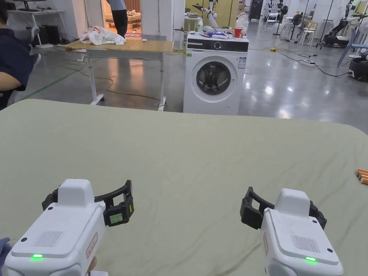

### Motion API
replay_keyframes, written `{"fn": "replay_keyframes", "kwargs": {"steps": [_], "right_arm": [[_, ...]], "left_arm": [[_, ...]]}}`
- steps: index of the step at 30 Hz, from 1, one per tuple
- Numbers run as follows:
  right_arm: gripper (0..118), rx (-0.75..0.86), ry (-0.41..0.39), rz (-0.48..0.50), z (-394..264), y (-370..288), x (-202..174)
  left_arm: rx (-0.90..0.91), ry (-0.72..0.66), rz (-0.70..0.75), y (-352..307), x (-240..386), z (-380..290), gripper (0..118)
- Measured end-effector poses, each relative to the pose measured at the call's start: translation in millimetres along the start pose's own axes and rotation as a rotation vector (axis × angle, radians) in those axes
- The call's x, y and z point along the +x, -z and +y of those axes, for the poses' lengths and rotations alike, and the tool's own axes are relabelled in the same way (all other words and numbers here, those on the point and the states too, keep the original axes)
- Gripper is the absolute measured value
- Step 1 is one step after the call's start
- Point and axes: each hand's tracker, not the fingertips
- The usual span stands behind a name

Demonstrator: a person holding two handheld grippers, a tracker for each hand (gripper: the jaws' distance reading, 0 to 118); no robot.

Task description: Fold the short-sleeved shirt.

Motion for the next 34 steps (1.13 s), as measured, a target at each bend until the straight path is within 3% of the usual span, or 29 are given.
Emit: {"fn": "replay_keyframes", "kwargs": {"steps": [15,26,34], "right_arm": [[100,-0.188,0.112,0.044,21,0,-6],[100,-0.2,0.046,0.007,21,5,-15],[100,-0.199,0.049,-0.028,18,10,-11]], "left_arm": [[-0.014,0.0,0.05,2,3,-1,108],[-0.027,0.024,0.105,0,4,3,108],[-0.026,0.067,0.125,0,6,-2,108]]}}
